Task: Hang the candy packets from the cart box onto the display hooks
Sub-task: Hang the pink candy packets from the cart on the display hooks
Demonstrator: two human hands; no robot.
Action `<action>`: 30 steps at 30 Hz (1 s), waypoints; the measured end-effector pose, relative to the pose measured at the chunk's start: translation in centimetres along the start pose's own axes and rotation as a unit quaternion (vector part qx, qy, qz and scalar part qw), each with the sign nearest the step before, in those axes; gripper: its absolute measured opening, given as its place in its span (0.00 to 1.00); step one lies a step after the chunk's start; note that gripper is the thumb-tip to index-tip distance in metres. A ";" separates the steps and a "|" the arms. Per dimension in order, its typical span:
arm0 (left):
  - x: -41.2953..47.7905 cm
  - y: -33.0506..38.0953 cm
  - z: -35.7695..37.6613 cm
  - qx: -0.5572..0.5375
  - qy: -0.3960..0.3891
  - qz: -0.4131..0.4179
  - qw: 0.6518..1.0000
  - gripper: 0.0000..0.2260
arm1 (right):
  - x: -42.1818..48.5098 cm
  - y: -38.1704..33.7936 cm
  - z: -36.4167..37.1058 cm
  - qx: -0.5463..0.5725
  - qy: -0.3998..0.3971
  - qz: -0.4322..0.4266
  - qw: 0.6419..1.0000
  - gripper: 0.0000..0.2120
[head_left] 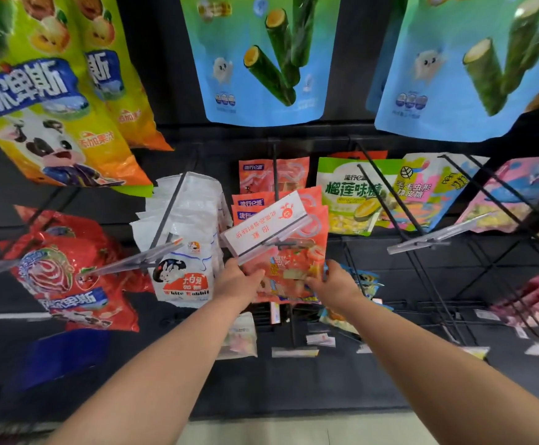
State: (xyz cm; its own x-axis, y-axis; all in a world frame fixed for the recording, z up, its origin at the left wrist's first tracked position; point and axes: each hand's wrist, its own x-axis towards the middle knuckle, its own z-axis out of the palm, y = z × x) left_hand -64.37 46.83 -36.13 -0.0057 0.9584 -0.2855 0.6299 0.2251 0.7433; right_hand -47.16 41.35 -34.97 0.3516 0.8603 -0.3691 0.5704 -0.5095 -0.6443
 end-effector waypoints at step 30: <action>-23.2 -8.3 -6.2 0.431 0.011 -0.012 0.902 0.36 | -16.9 0.1 2.5 -0.448 -0.111 -0.365 0.809 0.32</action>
State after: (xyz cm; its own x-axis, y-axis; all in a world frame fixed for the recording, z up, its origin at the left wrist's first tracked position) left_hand -74.28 23.82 -31.98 -0.0357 0.9604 -0.2762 0.9994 0.0336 -0.0122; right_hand -54.90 26.78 -30.49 -0.4070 0.8679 -0.2848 0.9095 0.4139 -0.0386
